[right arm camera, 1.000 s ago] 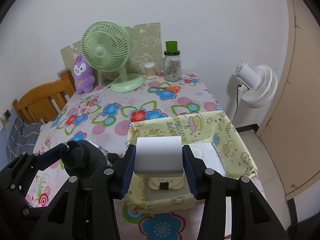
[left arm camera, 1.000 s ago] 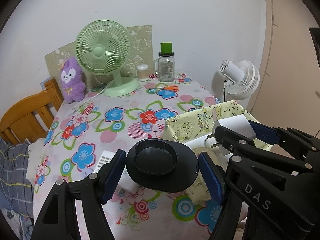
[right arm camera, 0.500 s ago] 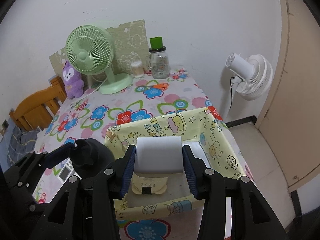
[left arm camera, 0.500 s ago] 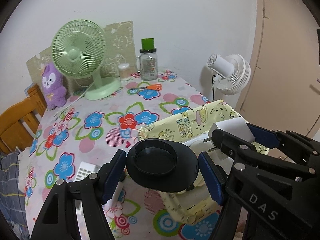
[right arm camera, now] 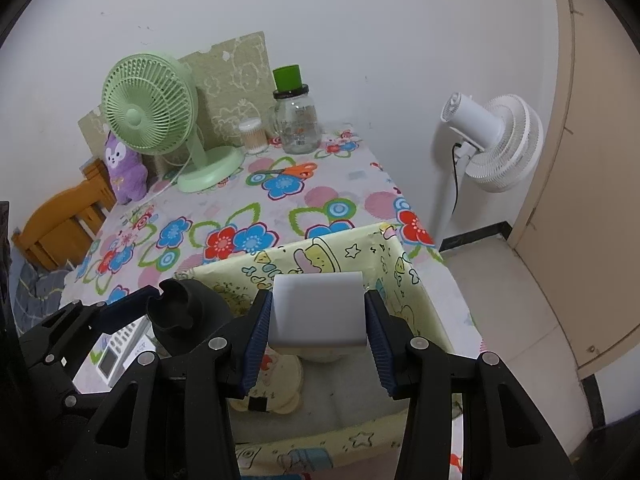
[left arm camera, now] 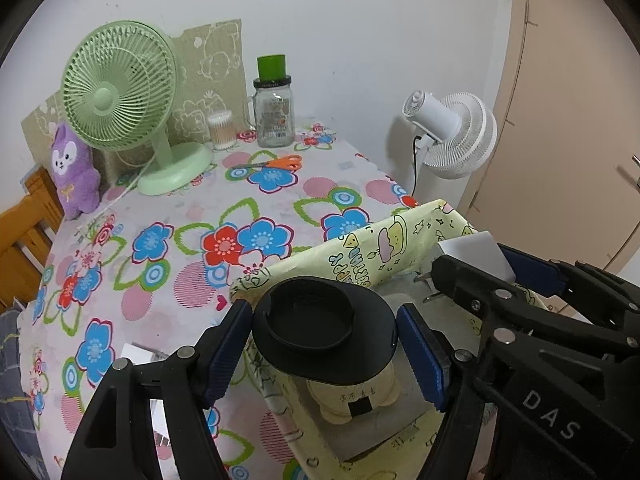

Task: Organize rigid objects
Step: 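Carry the white square charger over the yellow fabric box with the right tool, then lower the white charger into the box and open the right tool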

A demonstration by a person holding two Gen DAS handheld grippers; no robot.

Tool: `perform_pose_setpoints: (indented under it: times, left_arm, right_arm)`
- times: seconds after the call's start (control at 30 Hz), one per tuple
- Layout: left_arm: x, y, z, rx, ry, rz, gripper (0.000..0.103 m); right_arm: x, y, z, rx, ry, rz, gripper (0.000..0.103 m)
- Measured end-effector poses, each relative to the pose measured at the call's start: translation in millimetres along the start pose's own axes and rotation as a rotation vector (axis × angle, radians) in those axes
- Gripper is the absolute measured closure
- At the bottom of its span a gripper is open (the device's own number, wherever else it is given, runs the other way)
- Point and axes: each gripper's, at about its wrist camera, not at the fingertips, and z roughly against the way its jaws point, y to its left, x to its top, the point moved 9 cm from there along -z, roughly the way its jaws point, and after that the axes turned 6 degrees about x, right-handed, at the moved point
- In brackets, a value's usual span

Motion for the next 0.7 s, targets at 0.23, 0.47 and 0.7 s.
perform_pose_setpoints:
  times: [0.23,0.47,0.7]
  left_arm:
    - [-1.0,-4.0,-18.1,-0.005,0.053,-0.001,0.027]
    - [-1.6,-8.3,-27.6,0.011,0.070,-0.026,0.022]
    - [-4.3,-14.4,-31.5,0.043,0.076,-0.082,0.016]
  right_arm:
    - [-1.5,-7.0,-18.3,0.014,0.040,-0.021,0.054]
    - [-3.2,-8.6,-37.0,0.022,0.080,-0.025,0.054]
    - [-8.0,-8.0,-56.7,0.030,0.116,-0.035,0.054]
